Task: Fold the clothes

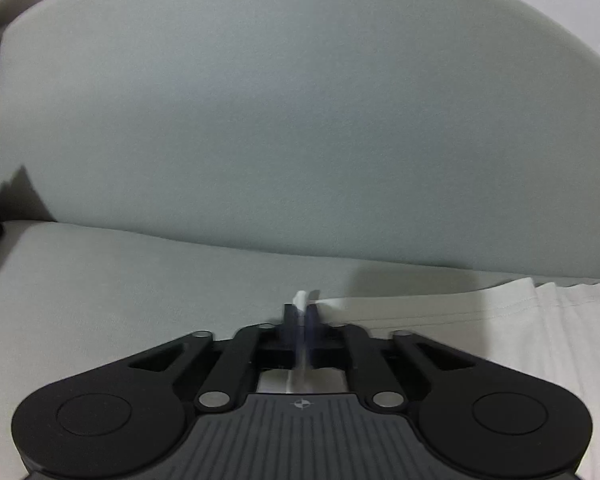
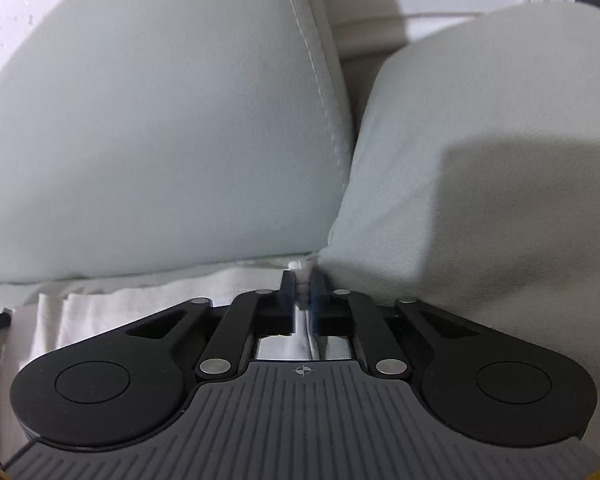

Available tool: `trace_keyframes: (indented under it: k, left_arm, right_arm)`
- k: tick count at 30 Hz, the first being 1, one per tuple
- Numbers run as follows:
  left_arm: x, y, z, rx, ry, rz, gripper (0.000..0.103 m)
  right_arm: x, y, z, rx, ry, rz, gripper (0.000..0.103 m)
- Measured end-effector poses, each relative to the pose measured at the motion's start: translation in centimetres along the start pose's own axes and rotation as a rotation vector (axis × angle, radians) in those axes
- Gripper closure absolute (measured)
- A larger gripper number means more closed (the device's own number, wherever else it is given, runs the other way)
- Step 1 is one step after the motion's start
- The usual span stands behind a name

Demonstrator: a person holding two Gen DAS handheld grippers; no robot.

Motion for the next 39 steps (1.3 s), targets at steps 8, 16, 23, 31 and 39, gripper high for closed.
trace_keyframes:
  k: [8, 16, 23, 31, 39]
  left_arm:
    - [0.0, -0.3, 1.4, 0.147, 0.095, -0.186, 0.099]
    - [-2.6, 0.2, 1.2, 0.209, 0.054, -0.242, 0.057]
    - [-16.8, -3.7, 1.4, -0.011, 0.038, -0.099, 0.049]
    - [-35.5, -2.6, 7.7, 0.057, 0.013, 0.067, 0.027]
    - [-38.5, 3.3, 23.0, 0.103, -0.179, 0.141, 0.030]
  right_arm:
    - [-0.6, 0.2, 0.3, -0.099, 0.111, 0.203, 0.100]
    - [-3.4, -2.0, -0.7, -0.067, 0.060, 0.174, 0.043]
    - [-22.2, -5.8, 0.0, 0.043, 0.224, 0.022, 0.029]
    - [-41.3, -8.6, 8.0, 0.058, 0.182, -0.048, 0.012]
    - [-40.0, -8.0, 22.9, 0.172, -0.149, -0.111, 0.035]
Point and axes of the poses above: each gripper's, at about its wrist camera, not at the fingertips, and x roughly the way its jaws point, y to its right, z to its underside, the point moved 8 cm from there along x, roughly the way its jaws point, and after that the axes turned 10 degrees about -z, right-handed, at the moved point
